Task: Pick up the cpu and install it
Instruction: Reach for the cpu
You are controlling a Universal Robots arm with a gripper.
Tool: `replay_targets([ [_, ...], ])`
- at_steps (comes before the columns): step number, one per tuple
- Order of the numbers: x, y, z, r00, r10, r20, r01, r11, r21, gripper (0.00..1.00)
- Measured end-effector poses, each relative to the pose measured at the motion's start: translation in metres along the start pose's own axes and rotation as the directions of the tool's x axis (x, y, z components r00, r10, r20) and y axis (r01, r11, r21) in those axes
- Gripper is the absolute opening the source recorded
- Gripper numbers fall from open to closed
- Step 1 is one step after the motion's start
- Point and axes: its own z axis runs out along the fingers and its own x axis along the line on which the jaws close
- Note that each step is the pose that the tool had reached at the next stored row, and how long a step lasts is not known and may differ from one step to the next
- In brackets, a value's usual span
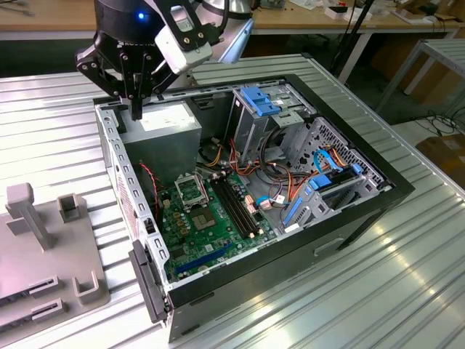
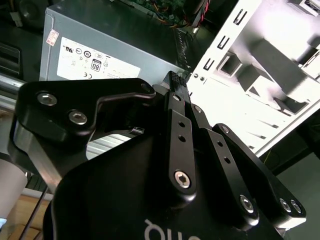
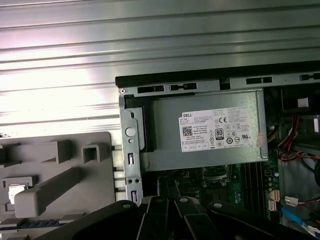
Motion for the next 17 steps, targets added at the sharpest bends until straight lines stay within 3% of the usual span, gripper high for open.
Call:
replay_targets([
  [17,0.0079,-0.0006,0.0006,1.0000,0.000,-0.0055,0.000,1.0000,0.0004,0.11],
])
